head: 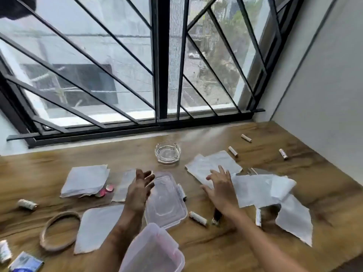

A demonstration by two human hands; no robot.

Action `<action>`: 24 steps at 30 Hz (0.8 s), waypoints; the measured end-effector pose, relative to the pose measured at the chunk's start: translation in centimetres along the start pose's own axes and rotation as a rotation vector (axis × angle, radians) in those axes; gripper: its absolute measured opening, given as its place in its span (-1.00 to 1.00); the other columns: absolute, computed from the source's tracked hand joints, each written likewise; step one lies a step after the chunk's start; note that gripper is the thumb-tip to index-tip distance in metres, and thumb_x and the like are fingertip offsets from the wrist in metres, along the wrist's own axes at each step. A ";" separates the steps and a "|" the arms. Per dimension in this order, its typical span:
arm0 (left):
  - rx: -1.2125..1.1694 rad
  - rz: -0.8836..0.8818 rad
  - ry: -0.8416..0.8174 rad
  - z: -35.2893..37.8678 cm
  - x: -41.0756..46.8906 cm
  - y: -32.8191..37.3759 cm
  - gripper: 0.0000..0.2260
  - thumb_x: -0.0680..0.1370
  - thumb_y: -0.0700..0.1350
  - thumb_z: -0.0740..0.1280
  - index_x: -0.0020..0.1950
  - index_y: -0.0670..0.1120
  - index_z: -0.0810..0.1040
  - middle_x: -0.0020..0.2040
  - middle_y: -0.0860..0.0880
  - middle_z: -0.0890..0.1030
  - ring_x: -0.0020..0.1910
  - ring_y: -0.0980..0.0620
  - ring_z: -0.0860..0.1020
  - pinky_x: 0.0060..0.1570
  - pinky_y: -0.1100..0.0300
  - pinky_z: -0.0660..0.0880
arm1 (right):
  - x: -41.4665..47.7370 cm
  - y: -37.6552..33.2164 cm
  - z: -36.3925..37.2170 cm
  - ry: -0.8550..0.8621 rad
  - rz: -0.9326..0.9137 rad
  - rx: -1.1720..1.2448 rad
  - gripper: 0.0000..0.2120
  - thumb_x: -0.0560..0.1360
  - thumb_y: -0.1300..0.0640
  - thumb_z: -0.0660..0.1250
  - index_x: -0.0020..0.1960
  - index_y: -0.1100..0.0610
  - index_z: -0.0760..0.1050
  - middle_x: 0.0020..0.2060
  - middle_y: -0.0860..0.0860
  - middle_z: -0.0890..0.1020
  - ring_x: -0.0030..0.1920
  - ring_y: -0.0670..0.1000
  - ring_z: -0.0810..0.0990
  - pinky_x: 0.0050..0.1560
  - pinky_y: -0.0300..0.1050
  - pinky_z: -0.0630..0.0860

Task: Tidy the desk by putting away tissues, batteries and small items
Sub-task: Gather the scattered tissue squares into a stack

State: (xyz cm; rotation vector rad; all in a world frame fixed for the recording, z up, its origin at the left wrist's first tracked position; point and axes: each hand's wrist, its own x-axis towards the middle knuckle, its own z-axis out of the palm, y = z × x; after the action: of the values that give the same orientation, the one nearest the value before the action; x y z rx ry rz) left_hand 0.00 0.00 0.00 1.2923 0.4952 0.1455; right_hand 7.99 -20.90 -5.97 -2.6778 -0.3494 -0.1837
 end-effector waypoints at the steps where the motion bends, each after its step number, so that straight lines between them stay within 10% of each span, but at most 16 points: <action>1: -0.020 -0.021 -0.001 0.4 0.3 -0.3 -0.50 0.60 0.14 -0.09 0.29 -0.15 0.40 0.21 -0.11 0.51 0.21 -0.09 0.46 0.27 0.08 0.30 | 0.5 0.5 0.3 -0.003 -0.021 -0.017 -0.71 0.45 0.07 0.38 0.10 0.20 0.53 0.30 0.10 0.47 0.47 0.10 0.15 0.47 -0.02 -0.09; 5: -0.064 -0.069 -0.008 1.8 0.4 -1.5 -0.55 0.59 0.17 -0.07 0.14 -0.07 0.47 0.12 -0.06 0.56 0.14 -0.03 0.51 0.21 0.14 0.32 | 1.8 1.1 1.5 -0.018 -0.091 -0.102 -0.80 0.43 0.12 0.41 -0.01 0.21 0.57 0.23 0.12 0.53 0.43 0.14 0.25 0.44 -0.03 -0.03; 11: -0.124 -0.138 0.012 3.6 0.4 -1.7 -0.55 0.60 0.14 -0.08 0.01 -0.10 0.51 0.10 -0.14 0.55 -0.07 0.04 0.56 0.12 0.14 0.40 | 2.2 0.8 2.1 0.128 -0.156 -0.048 -0.87 0.28 0.28 0.50 -0.30 0.16 0.55 -0.29 0.07 0.65 -0.09 0.14 0.65 -0.03 0.00 0.58; 15: -0.178 -0.200 0.005 4.1 0.5 -1.6 -0.55 0.61 0.11 -0.08 -0.05 -0.12 0.50 0.11 -0.17 0.54 -0.20 0.09 0.58 -0.09 0.27 0.40 | 2.0 0.5 1.0 0.145 -0.035 0.268 -0.93 0.46 0.22 0.36 -0.21 0.18 0.55 -0.31 0.06 0.64 -0.26 0.04 0.60 -0.22 -0.09 0.51; 24: -0.362 -0.378 -0.082 6.1 -0.4 -1.6 -0.50 0.53 0.16 0.13 0.20 -0.24 0.47 0.15 -0.20 0.57 0.11 -0.16 0.54 0.13 0.06 0.42 | -0.5 -4.1 -3.1 0.113 0.038 0.773 -0.93 0.50 0.16 0.33 -0.12 0.13 0.57 -0.29 -0.10 0.64 -0.23 -0.24 0.58 -0.26 -0.45 0.44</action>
State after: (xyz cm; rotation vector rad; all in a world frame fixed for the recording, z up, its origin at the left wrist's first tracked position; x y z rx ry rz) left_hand 2.04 -5.96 -0.23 0.8312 0.6029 -0.1303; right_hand 6.19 -18.75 -1.58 -1.9012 -0.2619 -0.1475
